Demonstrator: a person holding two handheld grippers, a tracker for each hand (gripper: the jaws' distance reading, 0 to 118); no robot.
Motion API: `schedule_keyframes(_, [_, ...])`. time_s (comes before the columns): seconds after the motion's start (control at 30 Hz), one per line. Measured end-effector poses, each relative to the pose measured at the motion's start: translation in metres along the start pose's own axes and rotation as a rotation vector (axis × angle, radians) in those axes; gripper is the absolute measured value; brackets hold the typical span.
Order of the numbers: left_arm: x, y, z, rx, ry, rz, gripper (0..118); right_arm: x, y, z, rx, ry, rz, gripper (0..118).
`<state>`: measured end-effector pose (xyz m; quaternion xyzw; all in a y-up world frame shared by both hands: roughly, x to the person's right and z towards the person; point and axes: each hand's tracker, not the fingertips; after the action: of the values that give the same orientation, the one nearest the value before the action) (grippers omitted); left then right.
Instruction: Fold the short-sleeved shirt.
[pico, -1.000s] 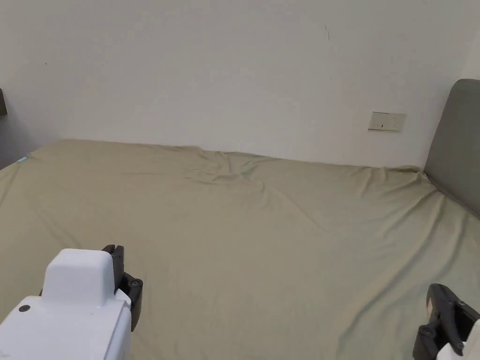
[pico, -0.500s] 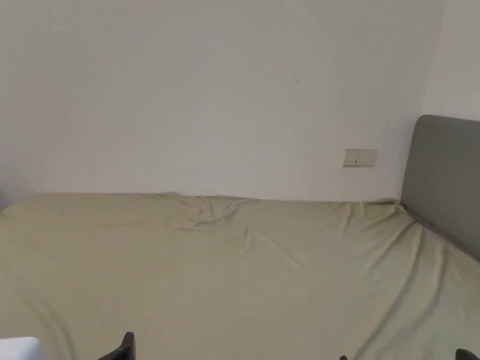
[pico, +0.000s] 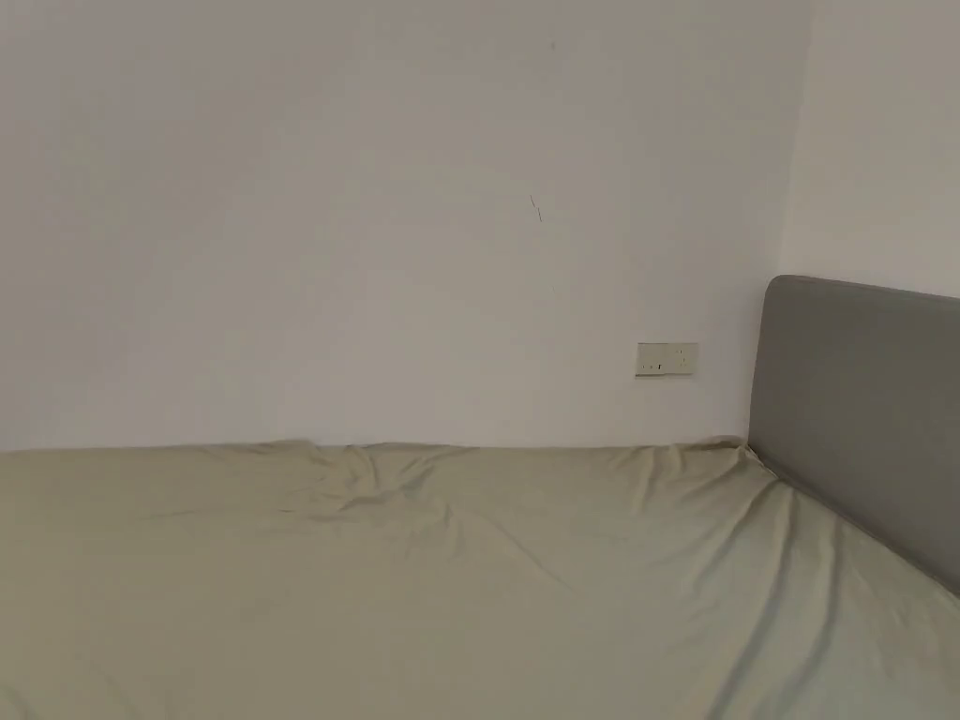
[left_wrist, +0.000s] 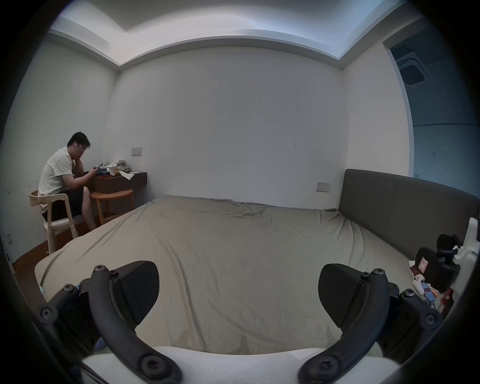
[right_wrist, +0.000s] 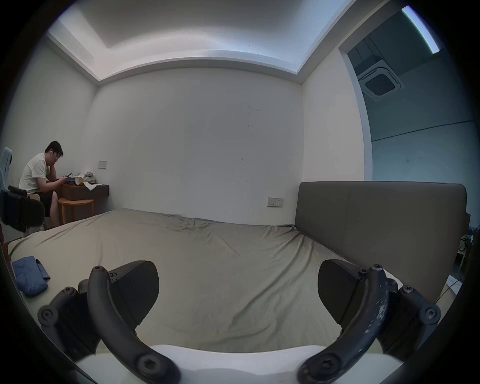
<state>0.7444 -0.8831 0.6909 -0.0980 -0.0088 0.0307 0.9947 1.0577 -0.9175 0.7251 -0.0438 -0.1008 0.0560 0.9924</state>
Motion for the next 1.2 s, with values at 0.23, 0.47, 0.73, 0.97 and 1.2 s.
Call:
schedule_keyframes(0.23, [-0.0055, 0.0055, -0.0026, -0.022, -0.041, -0.017, 118, 0.0005, -0.0020, -0.0008, -0.024, 0.014, -0.033, 118])
schedule_keyframes(0.47, [-0.0073, 0.0063, -0.0011, 0.017, 0.010, 0.013, 118, -0.0016, 0.0008, -0.0006, -0.020, 0.009, 0.000, 118])
schedule_keyframes(0.73, [-0.0040, 0.0059, -0.0019, 0.007, 0.033, -0.061, 118, 0.0038, 0.0012, -0.0002, -0.023, 0.014, -0.052, 118])
schedule_keyframes(0.97, [-0.0046, 0.0036, -0.0026, -0.015, 0.049, -0.069, 118, 0.0031, 0.0030, 0.0016, -0.026, 0.016, -0.047, 118])
schedule_keyframes(1.2, [-0.0061, 0.0002, -0.0043, -0.031, 0.062, -0.101, 118, -0.0011, 0.0015, -0.0003, -0.034, 0.029, -0.045, 118])
